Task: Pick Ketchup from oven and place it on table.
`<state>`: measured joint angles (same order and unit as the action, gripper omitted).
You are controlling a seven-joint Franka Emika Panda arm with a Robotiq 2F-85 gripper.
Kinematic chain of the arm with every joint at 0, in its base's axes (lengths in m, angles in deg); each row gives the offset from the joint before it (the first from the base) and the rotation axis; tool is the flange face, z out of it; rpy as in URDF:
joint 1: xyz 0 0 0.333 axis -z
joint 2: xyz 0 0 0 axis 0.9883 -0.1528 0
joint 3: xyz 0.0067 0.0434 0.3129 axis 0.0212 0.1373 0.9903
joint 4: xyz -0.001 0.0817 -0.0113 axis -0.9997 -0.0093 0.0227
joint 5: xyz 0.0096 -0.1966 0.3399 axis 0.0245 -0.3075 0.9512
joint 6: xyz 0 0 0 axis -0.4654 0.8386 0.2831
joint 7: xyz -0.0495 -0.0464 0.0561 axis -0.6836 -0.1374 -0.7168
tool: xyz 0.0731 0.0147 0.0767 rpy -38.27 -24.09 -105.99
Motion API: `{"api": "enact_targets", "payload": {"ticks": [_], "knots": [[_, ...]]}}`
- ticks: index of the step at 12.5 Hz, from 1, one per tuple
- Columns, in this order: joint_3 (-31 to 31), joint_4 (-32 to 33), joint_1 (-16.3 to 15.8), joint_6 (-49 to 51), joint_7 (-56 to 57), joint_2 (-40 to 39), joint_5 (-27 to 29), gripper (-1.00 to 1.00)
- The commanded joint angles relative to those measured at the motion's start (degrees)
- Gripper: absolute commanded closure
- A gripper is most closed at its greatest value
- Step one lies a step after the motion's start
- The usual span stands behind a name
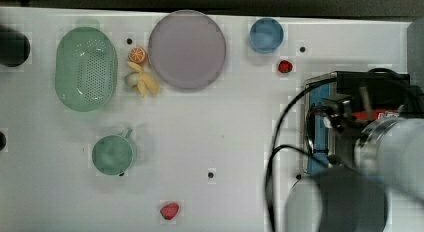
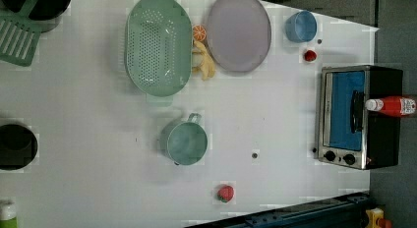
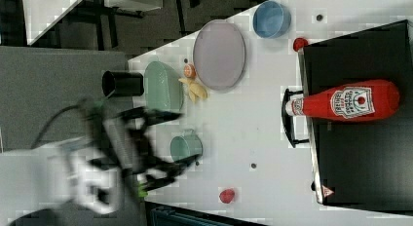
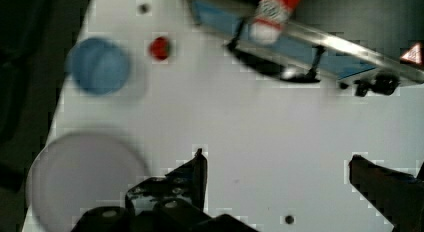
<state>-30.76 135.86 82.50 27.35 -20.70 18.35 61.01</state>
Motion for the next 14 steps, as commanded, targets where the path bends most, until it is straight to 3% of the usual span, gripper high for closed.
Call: {"api": "enact_targets", "payload": {"ticks": [1,5,9,12,14], "knots": [[-6.36,0.84,1.76,-4.87,-1.12,-3.17,0.88,-1.00],[-12.30,-2.87,1.95,-11.63,-1.09,-13.29,0.92,-1.00],[-14.23,-7.71,3.35,-16.97,-1.08,-23.54,1.93,-1.00],[-14.24,-8.32,4.87,-20.30,-1.08,-29.19,8.26,-1.00],[-14.25,-8.37,5.37,-21.37,-1.08,-31.44,8.85,-1.00]]}}
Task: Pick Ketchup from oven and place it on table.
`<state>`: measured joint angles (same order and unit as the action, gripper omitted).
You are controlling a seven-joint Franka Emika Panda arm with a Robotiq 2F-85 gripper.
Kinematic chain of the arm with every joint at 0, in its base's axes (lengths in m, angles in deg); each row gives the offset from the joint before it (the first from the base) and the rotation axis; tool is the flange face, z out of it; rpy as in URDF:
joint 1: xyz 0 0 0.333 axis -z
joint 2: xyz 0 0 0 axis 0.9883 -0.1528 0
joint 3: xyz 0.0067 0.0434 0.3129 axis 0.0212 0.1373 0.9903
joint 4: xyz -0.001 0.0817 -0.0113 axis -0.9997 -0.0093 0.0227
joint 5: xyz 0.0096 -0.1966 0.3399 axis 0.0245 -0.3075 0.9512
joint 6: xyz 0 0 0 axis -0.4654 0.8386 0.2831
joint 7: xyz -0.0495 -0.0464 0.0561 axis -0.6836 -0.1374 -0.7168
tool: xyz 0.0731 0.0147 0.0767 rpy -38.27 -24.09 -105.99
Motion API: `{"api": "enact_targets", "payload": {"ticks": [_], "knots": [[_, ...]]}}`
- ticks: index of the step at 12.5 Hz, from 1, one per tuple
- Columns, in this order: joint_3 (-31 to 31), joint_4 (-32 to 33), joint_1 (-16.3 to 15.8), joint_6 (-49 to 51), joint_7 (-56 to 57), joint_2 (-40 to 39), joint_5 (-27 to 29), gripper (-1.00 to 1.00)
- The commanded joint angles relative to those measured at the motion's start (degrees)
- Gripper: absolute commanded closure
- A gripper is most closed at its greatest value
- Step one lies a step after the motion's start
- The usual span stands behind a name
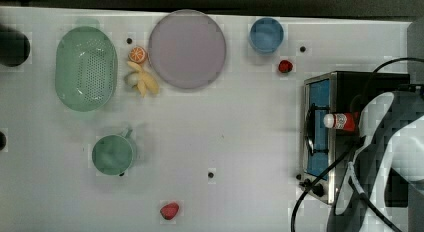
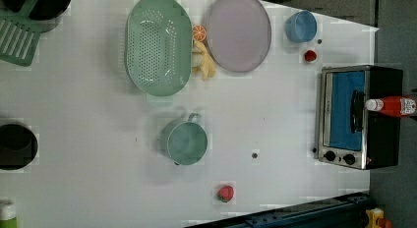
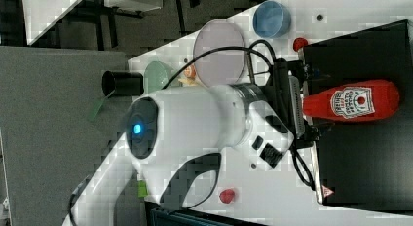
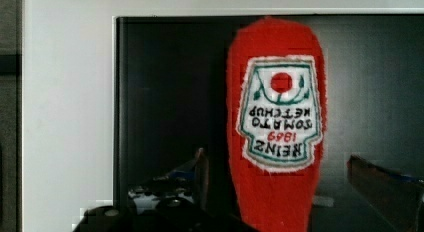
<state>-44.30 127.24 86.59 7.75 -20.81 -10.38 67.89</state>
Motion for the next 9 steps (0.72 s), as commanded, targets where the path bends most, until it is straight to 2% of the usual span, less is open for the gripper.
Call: {"api": "enact_targets", "payload": {"ticks": [1,6,7,9], "knots": [[-0.69,0.25,1.33,-3.34,-0.97,-3.47,2.09,-1.00],[-0.60,0.86,1.84,-5.13,-0.96,-6.21,5.35,-1.00],[-0.57,0.99,1.99,-5.71,-0.94,-6.58,6.26,-0.92],[-0.59,1.37,2.17,-5.90,-0.88,-6.68,6.83,-0.43]]}}
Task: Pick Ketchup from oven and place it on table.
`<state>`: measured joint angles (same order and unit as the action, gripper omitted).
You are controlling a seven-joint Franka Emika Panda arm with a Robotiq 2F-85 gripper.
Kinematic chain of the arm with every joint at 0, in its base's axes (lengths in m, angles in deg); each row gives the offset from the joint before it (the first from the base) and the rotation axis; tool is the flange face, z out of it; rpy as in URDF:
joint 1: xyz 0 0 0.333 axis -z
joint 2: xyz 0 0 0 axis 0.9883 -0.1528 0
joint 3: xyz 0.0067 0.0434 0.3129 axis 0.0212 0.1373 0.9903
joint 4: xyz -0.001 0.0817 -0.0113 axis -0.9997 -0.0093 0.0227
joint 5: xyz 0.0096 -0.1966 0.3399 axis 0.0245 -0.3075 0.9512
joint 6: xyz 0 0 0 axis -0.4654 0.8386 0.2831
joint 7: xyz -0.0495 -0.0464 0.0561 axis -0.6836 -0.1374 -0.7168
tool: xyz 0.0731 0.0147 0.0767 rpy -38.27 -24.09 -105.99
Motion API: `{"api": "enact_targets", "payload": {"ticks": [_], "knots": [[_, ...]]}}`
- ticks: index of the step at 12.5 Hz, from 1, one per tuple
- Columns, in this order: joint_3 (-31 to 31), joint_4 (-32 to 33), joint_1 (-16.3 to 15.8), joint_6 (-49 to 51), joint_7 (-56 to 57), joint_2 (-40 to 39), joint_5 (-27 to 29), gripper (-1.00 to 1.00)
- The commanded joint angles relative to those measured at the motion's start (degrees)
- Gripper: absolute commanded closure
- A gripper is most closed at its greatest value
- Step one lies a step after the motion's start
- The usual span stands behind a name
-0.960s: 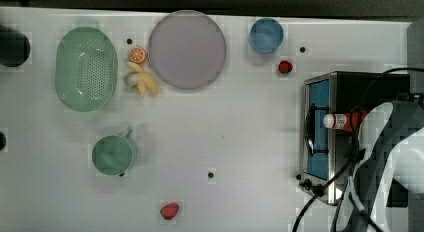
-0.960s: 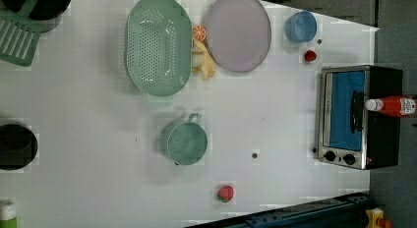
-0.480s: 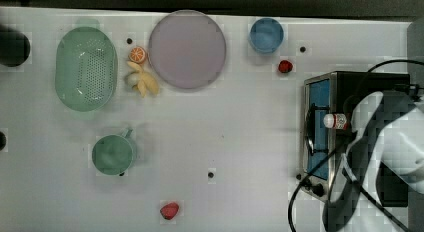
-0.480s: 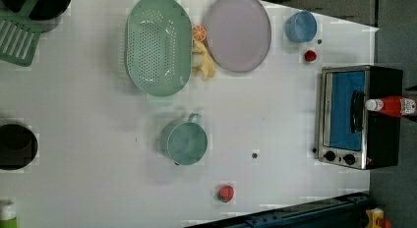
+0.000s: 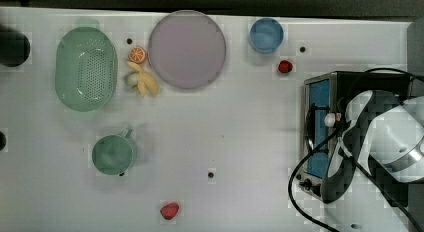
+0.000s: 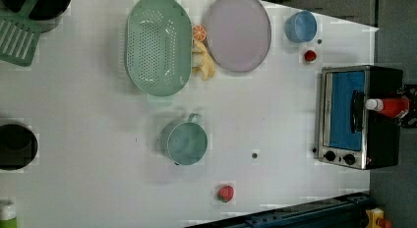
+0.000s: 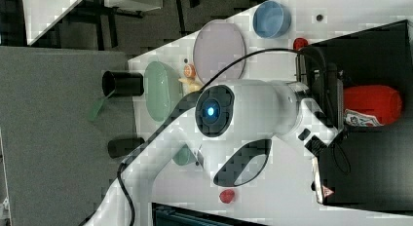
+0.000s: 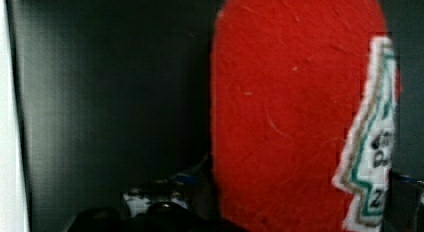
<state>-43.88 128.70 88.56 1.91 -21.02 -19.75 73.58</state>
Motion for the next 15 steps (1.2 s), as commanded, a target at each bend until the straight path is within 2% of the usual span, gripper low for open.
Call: {"api": "enact_targets", "payload": {"ticks": [1,4,8,11,15], "knots": [[-0.96,-0.26,0.04,-0.02,-0.67,2.93,1.17,-0.27],[-1.03,-2.24,-0.13,1.70,-0.67,4.75,0.84,-0.27],[-0.89,-7.73,-1.75,12.01,-0.67,10.23,-0.13,-0.27],[0.42,-11.43,-4.69,19.31,0.19,14.05,-8.66,-0.27],[7.66,-12.80,-9.71,28.12,0.61,19.99,-9.57,-0.27]]}}
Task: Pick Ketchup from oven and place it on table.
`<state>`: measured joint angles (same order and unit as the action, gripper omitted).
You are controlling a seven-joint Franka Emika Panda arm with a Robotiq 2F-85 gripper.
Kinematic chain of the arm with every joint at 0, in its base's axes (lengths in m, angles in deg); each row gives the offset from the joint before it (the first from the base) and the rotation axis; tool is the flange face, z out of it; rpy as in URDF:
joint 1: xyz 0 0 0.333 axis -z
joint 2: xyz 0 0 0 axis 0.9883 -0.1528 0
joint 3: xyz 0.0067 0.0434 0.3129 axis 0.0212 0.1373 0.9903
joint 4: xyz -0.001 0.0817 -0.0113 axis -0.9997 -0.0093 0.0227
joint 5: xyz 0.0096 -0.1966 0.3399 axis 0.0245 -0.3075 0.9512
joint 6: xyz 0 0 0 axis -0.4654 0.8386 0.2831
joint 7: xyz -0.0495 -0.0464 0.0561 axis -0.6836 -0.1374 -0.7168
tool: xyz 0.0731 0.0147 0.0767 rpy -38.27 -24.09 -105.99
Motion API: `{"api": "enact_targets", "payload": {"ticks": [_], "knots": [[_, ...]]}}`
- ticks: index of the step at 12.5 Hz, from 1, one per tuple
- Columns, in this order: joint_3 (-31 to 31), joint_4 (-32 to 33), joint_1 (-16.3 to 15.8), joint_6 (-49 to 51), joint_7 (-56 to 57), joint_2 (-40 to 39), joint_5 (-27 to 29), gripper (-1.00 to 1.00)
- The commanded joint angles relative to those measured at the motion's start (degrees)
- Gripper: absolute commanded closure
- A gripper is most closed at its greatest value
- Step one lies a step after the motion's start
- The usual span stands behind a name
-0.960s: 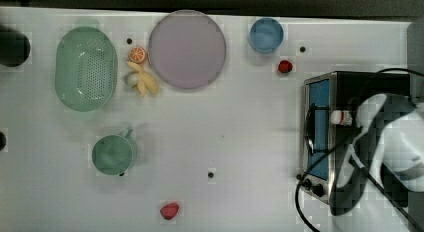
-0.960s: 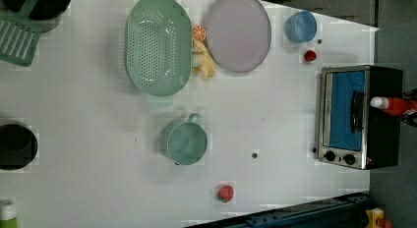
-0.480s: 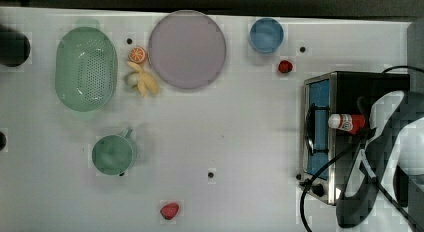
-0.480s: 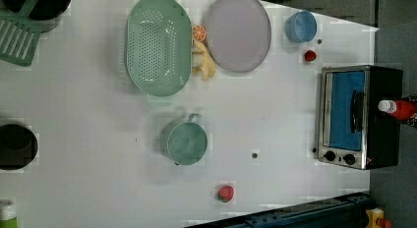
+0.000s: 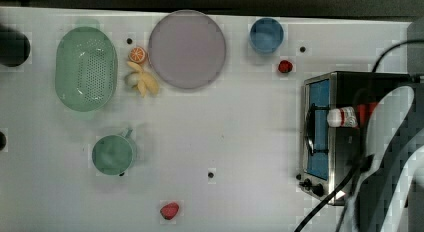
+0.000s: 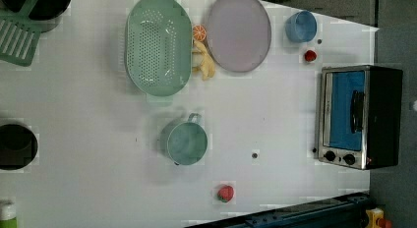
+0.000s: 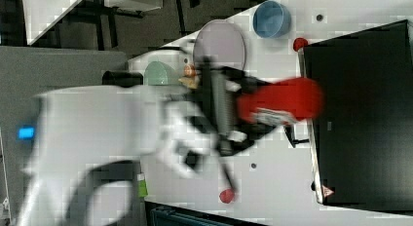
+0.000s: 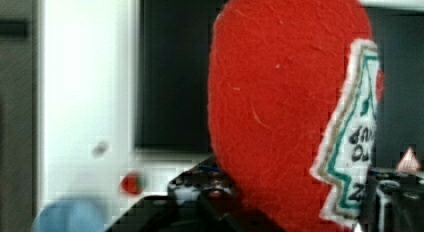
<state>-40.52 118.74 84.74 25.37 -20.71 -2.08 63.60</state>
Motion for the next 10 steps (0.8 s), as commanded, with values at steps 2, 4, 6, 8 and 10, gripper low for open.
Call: {"api": "enact_targets", "payload": {"ticks": [2,4,6,8,10], "knots": [[8.65,-2.69,-7.61,10.21,0.24,4.71,0.42,-0.27],[12.93,-2.07,-8.67,11.40,-0.35,6.28,0.43,-0.27],[16.78,-0.08,-9.27,11.39,-0.36,7.25,0.43,-0.27],[20.09,3.98,-9.57,11.18,-0.51,7.69,0.43,-0.27],[21.82,9.14,-9.63,9.51,-3.05,7.66,0.43,-0.27]]}}
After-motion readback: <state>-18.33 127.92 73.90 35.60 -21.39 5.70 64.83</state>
